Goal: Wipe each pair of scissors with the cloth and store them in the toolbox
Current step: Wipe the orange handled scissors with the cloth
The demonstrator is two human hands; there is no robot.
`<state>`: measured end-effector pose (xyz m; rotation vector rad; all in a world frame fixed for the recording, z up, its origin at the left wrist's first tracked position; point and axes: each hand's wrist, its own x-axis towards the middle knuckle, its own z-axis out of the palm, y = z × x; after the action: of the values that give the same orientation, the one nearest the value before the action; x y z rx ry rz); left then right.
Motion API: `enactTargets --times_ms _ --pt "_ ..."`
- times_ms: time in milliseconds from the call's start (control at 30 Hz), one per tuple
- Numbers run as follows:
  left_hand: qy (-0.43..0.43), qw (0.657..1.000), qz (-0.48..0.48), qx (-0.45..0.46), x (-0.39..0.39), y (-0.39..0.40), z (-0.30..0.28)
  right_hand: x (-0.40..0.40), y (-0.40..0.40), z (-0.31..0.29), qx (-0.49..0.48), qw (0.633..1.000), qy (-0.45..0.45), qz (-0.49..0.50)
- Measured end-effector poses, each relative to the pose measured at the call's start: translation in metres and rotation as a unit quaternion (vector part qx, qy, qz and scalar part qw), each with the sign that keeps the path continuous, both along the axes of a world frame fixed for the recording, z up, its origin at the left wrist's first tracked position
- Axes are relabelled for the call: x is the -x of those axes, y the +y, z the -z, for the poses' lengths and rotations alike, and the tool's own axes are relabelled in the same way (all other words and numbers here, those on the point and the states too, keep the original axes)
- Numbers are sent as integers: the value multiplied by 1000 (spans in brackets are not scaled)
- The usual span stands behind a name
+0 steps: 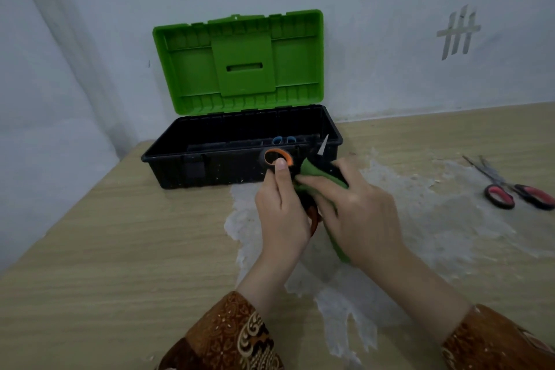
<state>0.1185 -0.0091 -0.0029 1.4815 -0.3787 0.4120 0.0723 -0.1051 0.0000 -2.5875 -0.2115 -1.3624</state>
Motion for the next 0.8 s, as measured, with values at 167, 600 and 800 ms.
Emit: enactTargets --times_ms 167,600,800 --pt "-1 1000 1 8 4 -3 -1 2 -8 -4 -6 1000 -21 13" --pt "-44 999 -12 4 3 -1 -2 2 -2 -5 39 999 -34 17" --pt "-4 999 7 53 -2 5 -6 5 -11 -6 46 998 -27 -26"
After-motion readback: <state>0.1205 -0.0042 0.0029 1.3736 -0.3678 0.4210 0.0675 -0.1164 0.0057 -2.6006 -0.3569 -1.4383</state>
